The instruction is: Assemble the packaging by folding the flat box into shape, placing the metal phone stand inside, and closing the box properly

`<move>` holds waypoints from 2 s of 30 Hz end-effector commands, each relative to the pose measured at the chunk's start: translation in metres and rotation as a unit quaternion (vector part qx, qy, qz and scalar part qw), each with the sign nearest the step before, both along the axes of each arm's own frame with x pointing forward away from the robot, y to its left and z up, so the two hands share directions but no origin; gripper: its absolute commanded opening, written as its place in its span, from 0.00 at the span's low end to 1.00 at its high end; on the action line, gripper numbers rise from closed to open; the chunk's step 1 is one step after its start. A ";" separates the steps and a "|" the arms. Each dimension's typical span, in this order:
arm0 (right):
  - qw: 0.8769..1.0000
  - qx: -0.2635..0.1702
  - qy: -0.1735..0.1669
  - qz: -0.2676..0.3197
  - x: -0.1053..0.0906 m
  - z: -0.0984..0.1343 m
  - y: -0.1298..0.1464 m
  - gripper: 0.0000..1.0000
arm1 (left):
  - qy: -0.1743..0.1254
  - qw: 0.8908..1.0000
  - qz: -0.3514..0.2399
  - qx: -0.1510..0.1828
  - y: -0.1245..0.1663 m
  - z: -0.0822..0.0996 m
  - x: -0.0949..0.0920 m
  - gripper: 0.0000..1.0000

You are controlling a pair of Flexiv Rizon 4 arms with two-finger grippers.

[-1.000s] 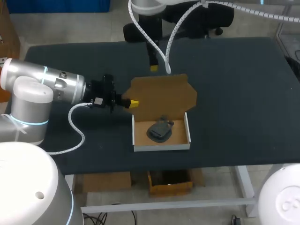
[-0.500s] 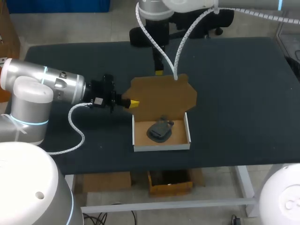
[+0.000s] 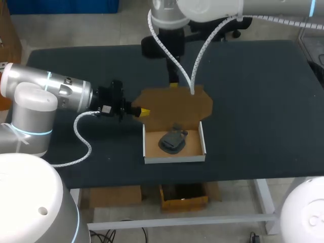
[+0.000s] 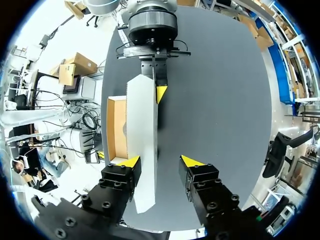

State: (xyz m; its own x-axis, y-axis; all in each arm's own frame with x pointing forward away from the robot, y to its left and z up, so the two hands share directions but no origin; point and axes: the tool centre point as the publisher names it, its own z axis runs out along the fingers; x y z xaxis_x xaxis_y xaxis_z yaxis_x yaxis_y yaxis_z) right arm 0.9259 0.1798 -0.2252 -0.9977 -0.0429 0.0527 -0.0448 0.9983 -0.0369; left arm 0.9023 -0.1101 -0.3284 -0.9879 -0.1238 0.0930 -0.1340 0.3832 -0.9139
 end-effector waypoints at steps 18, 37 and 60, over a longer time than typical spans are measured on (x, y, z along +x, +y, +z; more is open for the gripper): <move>1.000 0.000 0.004 -0.006 -0.009 -0.009 0.001 0.51 | -0.001 1.000 0.001 -0.001 -0.001 -0.004 -0.001 0.00; 1.000 0.015 0.023 0.015 -0.011 -0.020 0.000 0.66 | -0.001 1.000 0.001 -0.001 -0.001 -0.004 -0.001 0.00; 0.998 0.016 0.051 0.028 -0.008 -0.034 0.000 0.58 | -0.001 1.000 0.001 -0.001 -0.001 -0.004 -0.001 0.00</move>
State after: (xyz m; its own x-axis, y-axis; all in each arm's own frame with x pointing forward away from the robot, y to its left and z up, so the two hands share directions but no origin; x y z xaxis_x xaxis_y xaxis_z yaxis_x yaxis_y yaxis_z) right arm 0.9146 0.1786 -0.2589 -0.9856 -0.0947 0.1400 -0.0953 0.9954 0.0029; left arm 0.9025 -0.1101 -0.3284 -0.9878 -0.1246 0.0929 -0.1343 0.3832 -0.9139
